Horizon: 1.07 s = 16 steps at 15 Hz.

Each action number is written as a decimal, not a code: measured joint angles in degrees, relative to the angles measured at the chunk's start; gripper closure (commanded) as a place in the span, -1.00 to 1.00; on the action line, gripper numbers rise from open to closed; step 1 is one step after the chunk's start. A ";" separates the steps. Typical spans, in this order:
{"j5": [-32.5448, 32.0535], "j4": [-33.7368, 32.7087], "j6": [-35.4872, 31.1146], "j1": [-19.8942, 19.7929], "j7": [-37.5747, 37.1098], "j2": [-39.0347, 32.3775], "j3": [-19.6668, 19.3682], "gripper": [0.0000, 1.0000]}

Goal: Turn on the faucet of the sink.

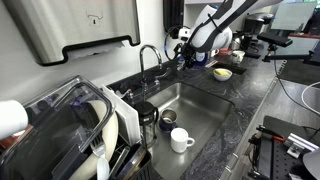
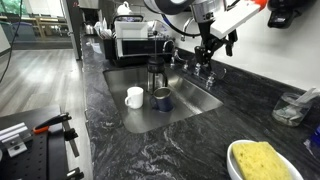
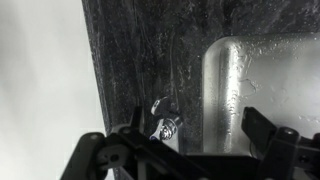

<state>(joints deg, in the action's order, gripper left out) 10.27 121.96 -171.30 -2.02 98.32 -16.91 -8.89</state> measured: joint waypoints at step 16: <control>4.85 -9.15 -3.72 -6.67 -0.14 -11.14 8.70 -0.56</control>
<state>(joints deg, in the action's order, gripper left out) 15.12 112.81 -175.01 -8.69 98.18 -28.05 -0.19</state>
